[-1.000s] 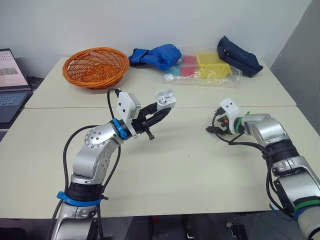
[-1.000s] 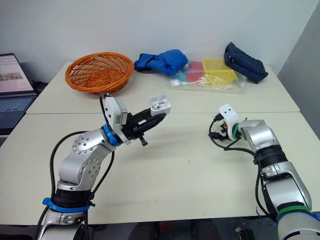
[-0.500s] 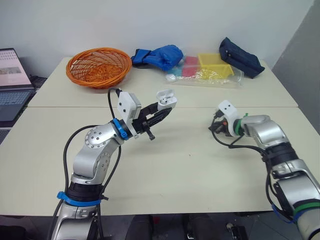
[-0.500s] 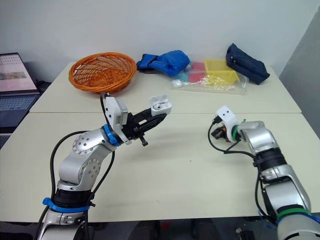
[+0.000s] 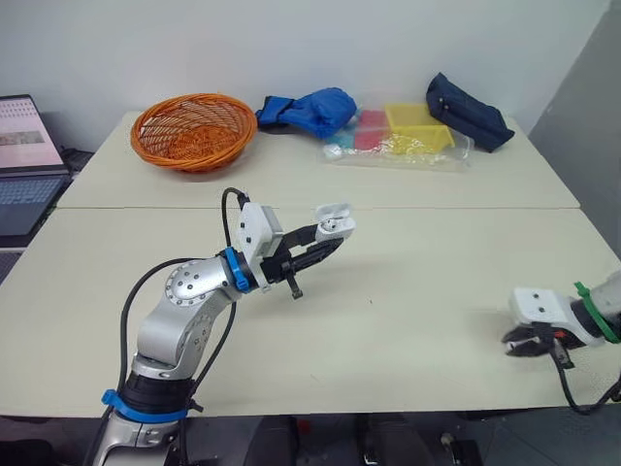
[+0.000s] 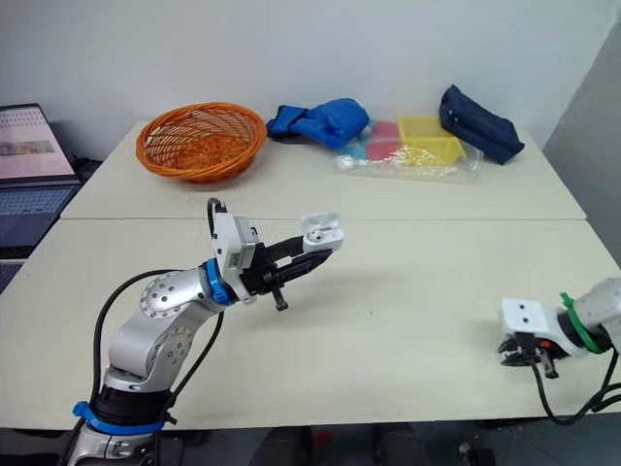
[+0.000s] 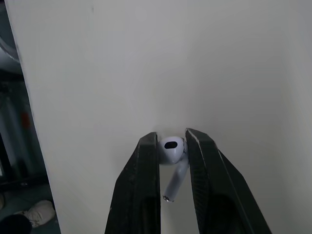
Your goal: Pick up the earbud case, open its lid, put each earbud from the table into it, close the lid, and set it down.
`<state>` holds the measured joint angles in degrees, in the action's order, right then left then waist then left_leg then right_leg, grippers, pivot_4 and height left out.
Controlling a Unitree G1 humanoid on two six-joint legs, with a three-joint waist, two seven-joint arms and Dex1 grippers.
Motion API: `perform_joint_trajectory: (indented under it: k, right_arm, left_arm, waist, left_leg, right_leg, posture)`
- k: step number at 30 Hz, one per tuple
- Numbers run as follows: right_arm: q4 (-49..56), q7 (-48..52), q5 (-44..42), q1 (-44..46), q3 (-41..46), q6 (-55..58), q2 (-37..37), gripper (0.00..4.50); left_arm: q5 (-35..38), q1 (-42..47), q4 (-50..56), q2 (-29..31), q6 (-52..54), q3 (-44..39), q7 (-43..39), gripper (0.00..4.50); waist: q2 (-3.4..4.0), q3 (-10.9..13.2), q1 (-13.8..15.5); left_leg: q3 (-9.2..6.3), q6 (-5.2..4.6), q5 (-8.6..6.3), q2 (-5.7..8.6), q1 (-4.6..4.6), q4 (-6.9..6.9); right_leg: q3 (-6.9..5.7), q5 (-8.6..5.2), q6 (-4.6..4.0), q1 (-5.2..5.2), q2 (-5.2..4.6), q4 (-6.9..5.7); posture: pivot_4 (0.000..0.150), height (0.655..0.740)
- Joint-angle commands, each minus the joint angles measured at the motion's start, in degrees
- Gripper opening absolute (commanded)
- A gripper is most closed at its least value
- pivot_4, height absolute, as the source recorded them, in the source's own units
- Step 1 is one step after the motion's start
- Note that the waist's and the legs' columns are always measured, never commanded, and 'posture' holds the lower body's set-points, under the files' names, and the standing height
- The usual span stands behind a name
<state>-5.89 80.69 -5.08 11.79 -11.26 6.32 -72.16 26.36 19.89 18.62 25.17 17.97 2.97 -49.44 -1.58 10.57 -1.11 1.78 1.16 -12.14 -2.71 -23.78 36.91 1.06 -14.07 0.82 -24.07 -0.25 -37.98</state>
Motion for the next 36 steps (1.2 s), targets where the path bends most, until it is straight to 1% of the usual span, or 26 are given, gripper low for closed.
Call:
perform_joint_trajectory:
  k: [1,5,10,12,13,15,20,21,22,31,34,36]
  right_arm:
    - [-6.66,-1.85,5.54,1.11,0.54,-7.7,-1.21,0.43]
    - [-9.09,-1.51,7.43,4.09,-0.41,-8.87,0.79,0.43]
    - [-9.77,-1.13,8.62,3.83,-0.19,-8.69,1.26,0.43]
    - [-10.18,-1.37,8.92,3.95,-0.14,-8.66,1.57,1.16]
    - [-10.24,-1.24,8.97,3.89,-0.11,-8.61,1.5,1.38]
    - [-10.13,-1.21,9.01,3.59,0.21,-8.39,1.26,2.04]
    - [-9.74,-1.0,9.55,2.7,1.19,-8.27,0.12,3.8]
    - [-9.8,-0.88,9.61,2.46,1.33,-8.35,-0.13,4.21]
    - [-9.72,-0.78,9.59,2.16,1.46,-7.85,-0.33,4.47]
    - [-6.66,-0.43,9.38,1.72,1.18,-0.48,0.43,4.47]
    - [-6.46,-0.18,9.37,2.44,0.92,0.8,0.89,3.87]
    - [-6.28,-0.17,9.37,2.55,0.95,1.31,1.0,3.21]
  left_arm:
    - [1.71,-0.38,3.46,0.9,-1.27,1.14,-3.04,0.75]
    - [2.33,0.27,3.07,1.22,-1.07,1.16,-4.41,0.75]
    - [2.16,0.23,2.89,1.01,-1.44,1.56,-4.73,0.75]
    - [2.09,0.27,2.87,0.81,-1.45,1.66,-4.68,0.75]
    - [2.14,0.27,2.93,0.7,-1.35,1.69,-4.59,0.75]
    - [2.1,0.22,2.97,0.53,-1.39,1.86,-4.5,0.75]
    - [1.82,0.33,2.28,0.06,-1.76,2.03,-4.39,0.75]
    - [1.72,0.37,2.2,-0.04,-1.84,2.08,-4.36,0.75]
    - [1.67,0.33,2.3,-0.14,-1.84,2.14,-4.22,0.75]
    - [1.86,-0.33,3.53,-0.22,-1.26,2.42,-3.14,0.75]
    - [1.92,-0.47,3.74,-0.08,-1.08,2.26,-2.89,0.75]
    - [1.98,-0.52,3.82,0.01,-1.03,2.2,-2.87,0.75]
  waist:
    - [0.0,0.0,-0.32]
    - [-0.01,0.0,-0.43]
    - [-0.03,-0.01,-0.43]
    - [-0.04,-0.01,-0.43]
    - [-0.04,-0.01,-0.43]
    - [-0.04,-0.01,-0.41]
    - [-0.04,-0.01,-0.01]
    - [-0.04,-0.01,0.11]
    - [-0.04,-0.01,0.18]
    - [-0.03,-0.01,0.83]
    - [-0.03,-0.02,0.83]
    - [-0.03,-0.02,0.84]
  left_leg:
    - [-0.02,0.0,0.01,0.0,0.02,0.04]
    - [-0.03,0.01,0.02,0.03,0.04,0.16]
    - [0.01,0.01,0.02,0.04,0.03,0.15]
    - [0.01,0.01,0.02,0.03,0.03,0.14]
    - [0.01,0.01,0.02,0.03,0.03,0.15]
    - [0.0,0.01,0.02,0.04,0.04,0.15]
    - [-0.06,0.01,0.02,0.04,0.02,0.12]
    - [-0.06,0.01,0.02,0.04,0.02,0.11]
    - [-0.06,0.01,0.02,0.04,0.01,0.1]
    - [-0.07,0.01,0.02,0.03,0.02,0.13]
    - [-0.07,0.01,0.02,0.03,0.03,0.14]
    - [-0.08,0.01,0.02,0.03,0.03,0.13]
  right_leg:
    - [-0.02,0.02,-0.04,0.04,0.01,0.0]
    - [0.03,0.07,-0.02,0.11,0.0,0.01]
    - [0.1,0.11,0.04,0.13,0.0,0.06]
    - [0.09,0.12,0.06,0.14,0.0,0.07]
    - [0.09,0.14,0.11,0.14,0.0,0.07]
    - [0.09,0.24,0.27,0.15,0.0,0.06]
    - [0.0,0.25,0.3,0.15,0.0,0.05]
    - [0.0,0.25,0.3,0.15,0.0,0.06]
    - [0.0,0.24,0.31,0.14,0.0,0.07]
    - [-0.01,0.24,0.32,0.15,0.0,0.04]
    - [-0.01,0.24,0.32,0.18,0.0,0.04]
    - [-0.01,0.24,0.32,0.18,0.0,0.04]
  posture:
    - [0.15,0.74]
    - [0.15,0.74]
    - [0.15,0.74]
    - [0.15,0.74]
    - [0.15,0.74]
    - [0.15,0.74]
    - [0.15,0.74]
    - [0.15,0.74]
    - [0.15,0.74]
    - [0.15,0.74]
    - [0.15,0.74]
    - [0.15,0.74]
